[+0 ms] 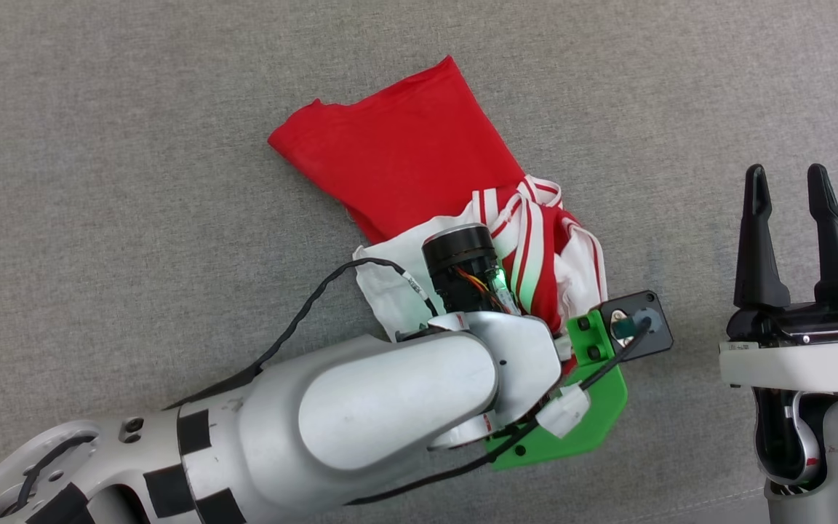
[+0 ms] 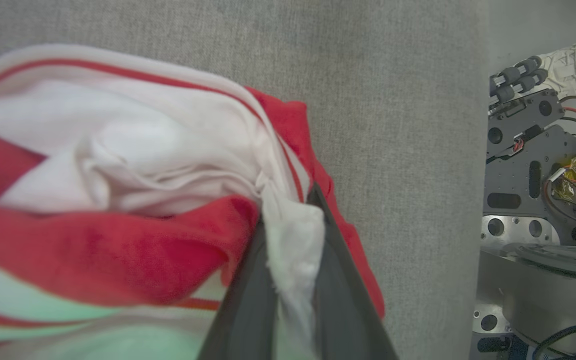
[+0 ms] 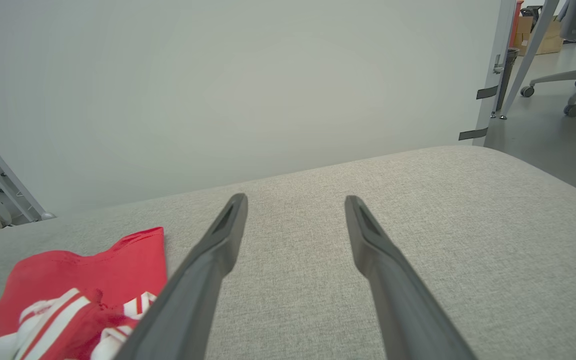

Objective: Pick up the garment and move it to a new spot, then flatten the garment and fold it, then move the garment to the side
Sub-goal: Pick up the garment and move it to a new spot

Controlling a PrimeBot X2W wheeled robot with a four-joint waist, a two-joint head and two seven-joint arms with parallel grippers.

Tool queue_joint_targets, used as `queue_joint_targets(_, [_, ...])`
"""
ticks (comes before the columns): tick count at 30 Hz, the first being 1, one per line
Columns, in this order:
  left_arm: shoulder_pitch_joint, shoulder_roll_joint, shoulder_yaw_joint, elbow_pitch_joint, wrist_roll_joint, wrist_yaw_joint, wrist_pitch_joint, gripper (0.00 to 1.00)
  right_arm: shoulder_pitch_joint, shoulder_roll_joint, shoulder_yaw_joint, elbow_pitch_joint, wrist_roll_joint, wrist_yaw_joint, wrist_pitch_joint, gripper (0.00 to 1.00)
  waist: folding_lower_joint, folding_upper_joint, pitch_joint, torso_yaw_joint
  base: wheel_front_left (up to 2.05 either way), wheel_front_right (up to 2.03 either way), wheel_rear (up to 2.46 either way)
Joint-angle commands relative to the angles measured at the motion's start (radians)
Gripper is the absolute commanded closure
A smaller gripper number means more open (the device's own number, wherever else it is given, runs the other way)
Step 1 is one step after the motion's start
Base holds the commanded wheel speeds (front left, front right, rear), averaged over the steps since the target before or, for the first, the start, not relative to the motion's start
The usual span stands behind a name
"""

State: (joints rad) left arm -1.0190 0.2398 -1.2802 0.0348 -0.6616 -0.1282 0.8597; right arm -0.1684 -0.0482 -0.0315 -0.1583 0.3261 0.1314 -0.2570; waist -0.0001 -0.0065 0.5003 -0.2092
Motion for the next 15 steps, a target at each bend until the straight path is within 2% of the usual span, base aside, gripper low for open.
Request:
queue_joint_targets(1, [0.013, 0.002, 0.0, 0.004, 0.008, -0.002, -0.026, 1.0, -0.014, -0.002, -0.005, 0.004, 0.001, -0.001, -0.005, 0.0, 0.0001, 0.0065, -0.001, 0.003, 0.0, 0.0, 0.0])
queue_joint_targets(2, [0.007, 0.001, 0.0, 0.014, 0.013, -0.002, -0.061, 0.81, -0.01, -0.002, -0.006, 0.007, -0.002, -0.001, -0.005, 0.0, 0.0001, 0.0065, -0.009, 0.009, 0.0, 0.0, 0.0])
queue_joint_targets(3, [-0.001, -0.001, 0.0, 0.022, 0.018, -0.002, -0.091, 0.04, -0.008, -0.002, -0.006, 0.01, -0.005, -0.001, -0.005, 0.0, 0.0001, 0.0065, -0.016, 0.014, 0.0, 0.0, 0.0])
queue_joint_targets(4, [-0.01, -0.005, 0.0, 0.035, 0.021, -0.002, -0.138, 0.0, -0.004, -0.002, -0.008, 0.014, -0.008, -0.001, -0.005, 0.0, 0.0001, 0.0065, -0.028, 0.022, 0.0, 0.0, 0.0])
queue_joint_targets(10, [-0.065, -0.056, 0.0, 0.104, 0.004, -0.002, -0.447, 0.0, 0.035, -0.002, -0.015, 0.026, -0.032, -0.001, -0.005, 0.0, 0.0001, 0.0065, -0.126, 0.083, 0.0, 0.0, 0.0])
queue_joint_targets(15, [-0.094, -0.067, 0.002, 0.205, -0.013, -0.002, -0.712, 0.0, 0.076, -0.002, -0.025, 0.032, -0.051, -0.001, -0.005, 0.0, 0.0001, 0.0065, -0.214, 0.136, 0.0, 0.0, 0.0])
